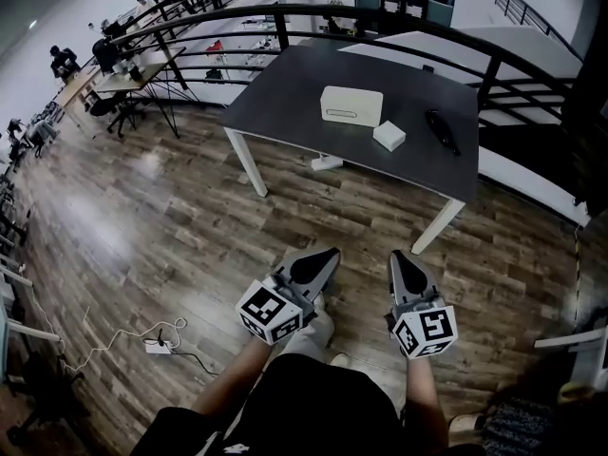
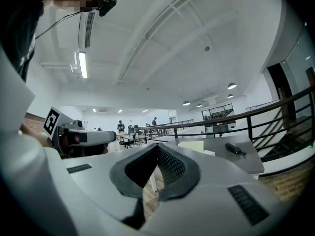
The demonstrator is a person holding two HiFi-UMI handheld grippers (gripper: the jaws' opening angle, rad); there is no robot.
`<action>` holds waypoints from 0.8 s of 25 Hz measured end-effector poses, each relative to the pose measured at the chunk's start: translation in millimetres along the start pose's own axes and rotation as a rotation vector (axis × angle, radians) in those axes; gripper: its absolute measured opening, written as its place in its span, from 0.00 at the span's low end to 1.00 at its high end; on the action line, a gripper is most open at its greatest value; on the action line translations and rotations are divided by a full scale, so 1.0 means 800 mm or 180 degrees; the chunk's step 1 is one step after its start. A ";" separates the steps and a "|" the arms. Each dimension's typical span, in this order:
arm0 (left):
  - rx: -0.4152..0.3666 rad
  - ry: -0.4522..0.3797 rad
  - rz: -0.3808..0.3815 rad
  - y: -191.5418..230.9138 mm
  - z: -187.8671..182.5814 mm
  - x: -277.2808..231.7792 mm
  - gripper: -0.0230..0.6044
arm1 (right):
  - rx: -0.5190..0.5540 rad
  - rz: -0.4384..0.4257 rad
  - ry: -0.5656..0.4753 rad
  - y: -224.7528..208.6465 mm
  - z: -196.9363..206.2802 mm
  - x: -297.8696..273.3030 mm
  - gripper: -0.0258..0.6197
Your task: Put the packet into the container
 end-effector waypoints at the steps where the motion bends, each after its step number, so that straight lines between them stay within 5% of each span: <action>1: 0.0002 -0.0009 0.0008 0.010 -0.002 -0.008 0.04 | 0.0009 0.0006 0.0006 -0.005 0.001 -0.010 0.04; 20: 0.0039 0.0070 0.0214 0.243 -0.075 -0.151 0.04 | 0.0061 0.0194 0.0146 -0.098 -0.014 -0.263 0.04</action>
Point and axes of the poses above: the fingertips, and each gripper's own axes: x backward along the fingers, y to its left, z out of its underside, the point moved 5 cm from there along x, backward along the fingers, and after that the axes turned 10 degrees about x, right-handed, at the moved point
